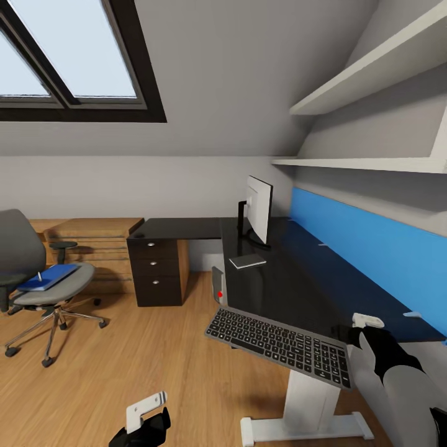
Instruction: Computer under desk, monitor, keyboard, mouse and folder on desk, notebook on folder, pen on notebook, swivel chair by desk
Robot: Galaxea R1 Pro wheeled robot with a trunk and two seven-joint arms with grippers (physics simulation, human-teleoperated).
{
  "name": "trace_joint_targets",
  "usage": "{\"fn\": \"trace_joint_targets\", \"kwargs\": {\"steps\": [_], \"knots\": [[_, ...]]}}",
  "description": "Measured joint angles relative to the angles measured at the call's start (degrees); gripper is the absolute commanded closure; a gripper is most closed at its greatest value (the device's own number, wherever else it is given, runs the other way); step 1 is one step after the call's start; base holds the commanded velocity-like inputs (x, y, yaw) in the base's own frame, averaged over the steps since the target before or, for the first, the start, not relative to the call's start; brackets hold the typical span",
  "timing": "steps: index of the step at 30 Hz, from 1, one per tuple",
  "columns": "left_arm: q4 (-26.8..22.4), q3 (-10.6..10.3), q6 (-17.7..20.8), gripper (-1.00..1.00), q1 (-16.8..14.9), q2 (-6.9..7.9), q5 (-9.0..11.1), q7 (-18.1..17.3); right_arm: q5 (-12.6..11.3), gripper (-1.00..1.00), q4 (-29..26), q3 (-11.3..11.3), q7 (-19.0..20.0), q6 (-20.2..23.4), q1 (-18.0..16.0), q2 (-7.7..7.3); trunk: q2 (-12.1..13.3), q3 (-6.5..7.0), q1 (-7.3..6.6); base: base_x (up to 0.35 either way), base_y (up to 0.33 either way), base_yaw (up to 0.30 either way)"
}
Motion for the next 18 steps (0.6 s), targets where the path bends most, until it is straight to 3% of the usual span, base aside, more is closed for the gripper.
{"fn": "trace_joint_targets", "kwargs": {"steps": [7, 11, 12, 18], "knots": [[0.3, 0.0, 0.0, -1.0, 0.0, 0.0, 0.0, 0.1, -0.5, -1.0, -3.8, -0.5, 0.0, -2.3, 0.0, 0.36, 2.0, 0.88, -1.09, 0.0, 0.0, 0.0], [1.5, -0.9, -0.1, -1.0, 0.0, 0.0, -0.1, 0.1, -4.1, -1.0, -8.9, -0.6, 1.4, -3.4, 0.2, 0.93, 3.6, 1.6, -1.97, 0.0, 0.0, 0.0], [2.1, -1.3, -0.1, -1.0, 0.0, 0.0, -0.1, 0.1, -7.1, -1.0, -14.3, -0.7, 3.9, -1.8, 1.3, 1.08, 4.0, 1.78, -2.19, 0.0, 0.0, 0.0], [2.8, -1.4, -0.1, -1.0, 0.0, 0.0, -0.2, 0.1, -8.4, -1.0, -18.1, -0.8, 5.2, 5.3, 3.6, 1.14, 6.4, 2.85, -3.51, 0.0, 0.0, 0.0]]}}
